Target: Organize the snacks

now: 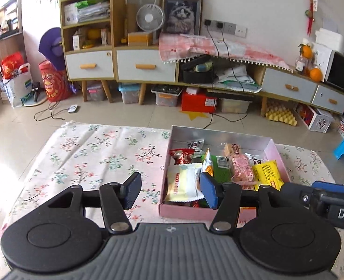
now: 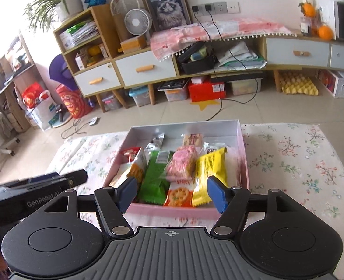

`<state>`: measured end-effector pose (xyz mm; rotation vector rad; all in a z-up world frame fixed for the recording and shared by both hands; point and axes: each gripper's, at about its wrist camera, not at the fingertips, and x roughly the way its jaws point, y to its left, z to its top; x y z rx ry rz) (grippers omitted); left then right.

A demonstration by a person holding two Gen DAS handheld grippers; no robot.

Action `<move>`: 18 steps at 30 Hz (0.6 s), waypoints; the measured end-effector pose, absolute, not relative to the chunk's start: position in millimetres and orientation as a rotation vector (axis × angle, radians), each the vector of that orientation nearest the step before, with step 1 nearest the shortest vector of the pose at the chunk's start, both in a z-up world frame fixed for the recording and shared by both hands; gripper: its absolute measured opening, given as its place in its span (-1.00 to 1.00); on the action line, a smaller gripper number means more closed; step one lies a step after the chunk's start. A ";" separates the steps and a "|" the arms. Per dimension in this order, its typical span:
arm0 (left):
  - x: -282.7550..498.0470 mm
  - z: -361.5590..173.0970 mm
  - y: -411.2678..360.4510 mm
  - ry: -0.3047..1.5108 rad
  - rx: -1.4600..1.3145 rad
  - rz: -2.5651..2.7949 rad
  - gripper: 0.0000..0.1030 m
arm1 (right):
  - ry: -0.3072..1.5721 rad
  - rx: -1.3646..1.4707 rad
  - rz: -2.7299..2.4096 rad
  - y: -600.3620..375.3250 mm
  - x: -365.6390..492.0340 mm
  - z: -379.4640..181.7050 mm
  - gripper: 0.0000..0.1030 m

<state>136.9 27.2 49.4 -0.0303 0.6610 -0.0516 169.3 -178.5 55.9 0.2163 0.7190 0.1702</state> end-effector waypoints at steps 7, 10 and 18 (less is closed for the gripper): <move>96.9 51.1 21.8 0.637 -0.018 -0.036 0.12 | 0.669 0.149 0.132 -166.8 120.7 64.2 0.45; 73.0 51.1 20.7 0.617 -0.029 -0.053 0.23 | 0.639 0.119 0.111 -165.1 96.5 66.1 0.55; 37.8 49.8 19.2 0.564 0.034 -0.063 0.63 | 0.665 0.078 0.090 -168.0 38.7 50.9 0.71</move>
